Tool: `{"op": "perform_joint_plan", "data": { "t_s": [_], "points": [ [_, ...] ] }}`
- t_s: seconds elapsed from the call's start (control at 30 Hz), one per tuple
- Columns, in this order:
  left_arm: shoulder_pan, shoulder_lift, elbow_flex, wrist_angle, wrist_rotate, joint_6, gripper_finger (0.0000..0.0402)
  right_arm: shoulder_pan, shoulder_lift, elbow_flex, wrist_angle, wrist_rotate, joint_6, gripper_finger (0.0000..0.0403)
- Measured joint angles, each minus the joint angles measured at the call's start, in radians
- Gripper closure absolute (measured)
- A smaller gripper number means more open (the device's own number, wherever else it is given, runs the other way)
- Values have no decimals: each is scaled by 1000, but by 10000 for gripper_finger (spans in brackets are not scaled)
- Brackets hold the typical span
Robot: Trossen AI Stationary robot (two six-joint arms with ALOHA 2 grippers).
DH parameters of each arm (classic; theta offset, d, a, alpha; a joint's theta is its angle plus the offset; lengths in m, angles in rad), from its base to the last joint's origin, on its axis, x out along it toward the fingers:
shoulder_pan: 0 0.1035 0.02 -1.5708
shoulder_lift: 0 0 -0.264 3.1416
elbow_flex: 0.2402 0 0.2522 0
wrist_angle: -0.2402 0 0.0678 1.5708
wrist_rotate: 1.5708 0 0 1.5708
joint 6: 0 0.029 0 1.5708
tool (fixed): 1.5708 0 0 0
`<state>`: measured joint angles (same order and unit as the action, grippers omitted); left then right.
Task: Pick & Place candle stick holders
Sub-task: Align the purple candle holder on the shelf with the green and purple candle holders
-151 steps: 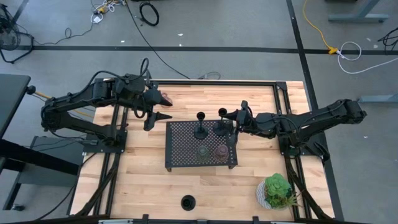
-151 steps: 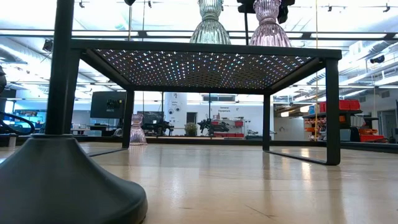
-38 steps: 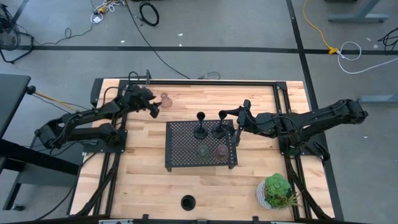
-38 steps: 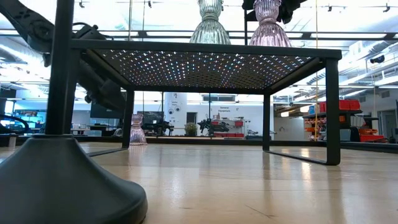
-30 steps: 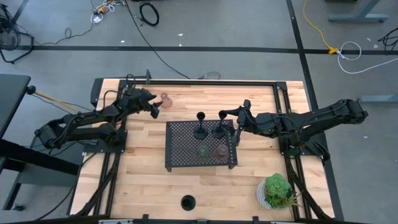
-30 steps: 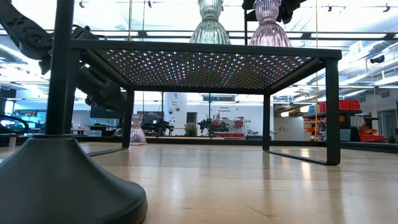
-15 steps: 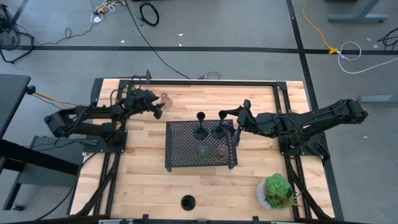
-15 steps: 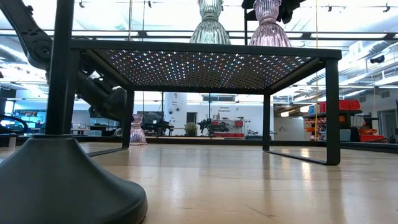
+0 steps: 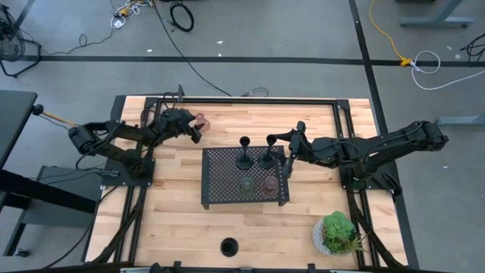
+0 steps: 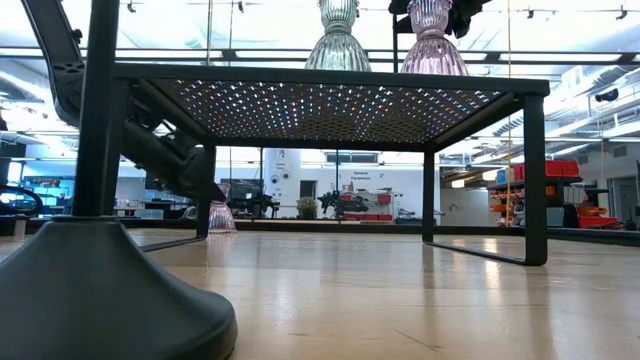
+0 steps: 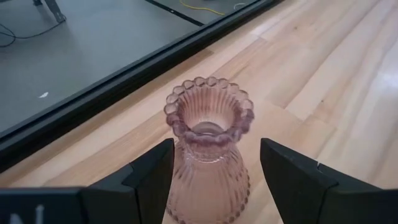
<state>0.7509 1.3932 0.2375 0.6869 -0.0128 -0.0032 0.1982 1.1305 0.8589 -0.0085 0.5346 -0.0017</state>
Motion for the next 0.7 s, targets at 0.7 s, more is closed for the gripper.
{"op": "perform_joint_plan", "data": {
  "t_s": [0.7],
  "points": [
    [0, 100, 0, 119, -28, -11, 276, 0, 0, 0, 6, 0, -1, 148]
  ]
}}
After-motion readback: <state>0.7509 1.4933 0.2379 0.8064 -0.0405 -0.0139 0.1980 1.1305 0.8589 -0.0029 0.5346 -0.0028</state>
